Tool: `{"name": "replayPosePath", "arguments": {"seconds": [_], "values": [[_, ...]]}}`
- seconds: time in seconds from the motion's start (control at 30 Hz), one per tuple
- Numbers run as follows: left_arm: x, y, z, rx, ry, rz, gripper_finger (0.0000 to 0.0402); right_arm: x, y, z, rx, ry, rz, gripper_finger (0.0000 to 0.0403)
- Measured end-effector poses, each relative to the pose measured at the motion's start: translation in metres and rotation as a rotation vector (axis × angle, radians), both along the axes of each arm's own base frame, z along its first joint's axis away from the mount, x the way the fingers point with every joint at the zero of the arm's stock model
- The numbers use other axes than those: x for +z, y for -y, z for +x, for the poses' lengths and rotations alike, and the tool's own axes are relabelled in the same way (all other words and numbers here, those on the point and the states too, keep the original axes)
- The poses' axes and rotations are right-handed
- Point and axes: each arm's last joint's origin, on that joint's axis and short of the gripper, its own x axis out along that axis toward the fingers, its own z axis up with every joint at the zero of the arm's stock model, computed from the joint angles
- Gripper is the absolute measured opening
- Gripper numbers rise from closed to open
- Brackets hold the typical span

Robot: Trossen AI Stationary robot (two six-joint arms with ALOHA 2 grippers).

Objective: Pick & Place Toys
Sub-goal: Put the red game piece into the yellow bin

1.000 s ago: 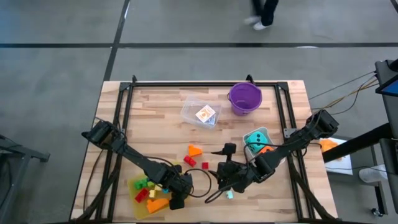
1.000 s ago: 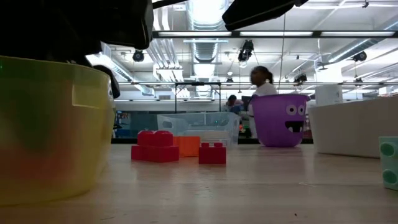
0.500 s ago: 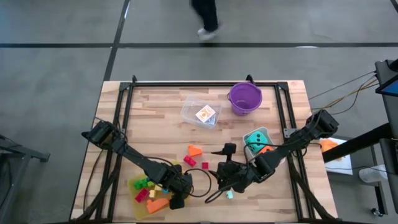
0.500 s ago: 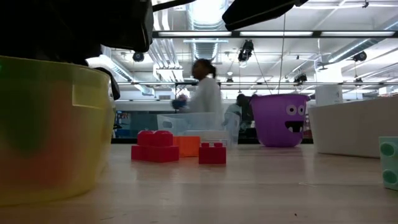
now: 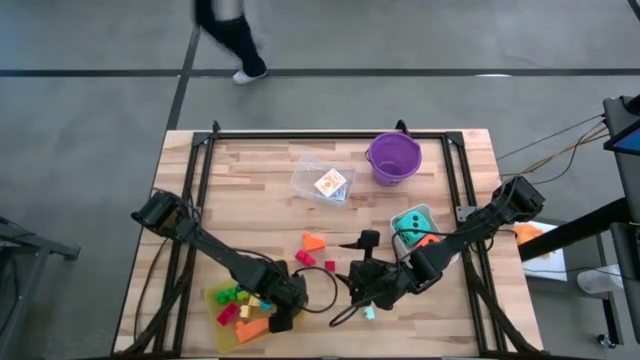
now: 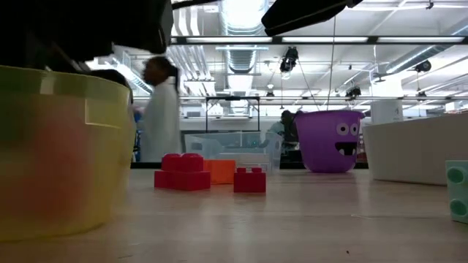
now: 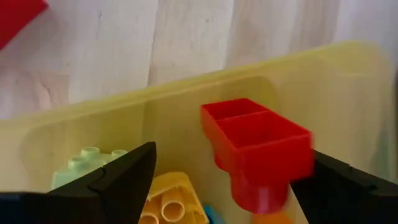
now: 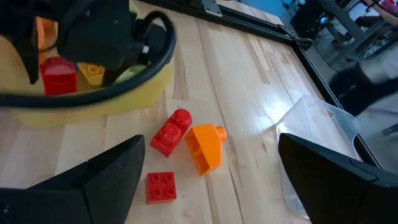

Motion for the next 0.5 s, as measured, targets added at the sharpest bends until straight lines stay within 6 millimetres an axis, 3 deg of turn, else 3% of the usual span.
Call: {"name": "replayPosePath", "arguments": {"seconds": [0.27,0.5], "values": [[0.020,-0.003,-0.003,0.007,0.052,-0.018,0.0346,0.000,0.000,0.000,0.002,-0.002,0.001,0.0363],[0.024,-0.009,-0.009,0.050,0.033,0.051,0.0346,0.000,0.000,0.000,0.001,-0.004,-0.001,0.0363]]}}
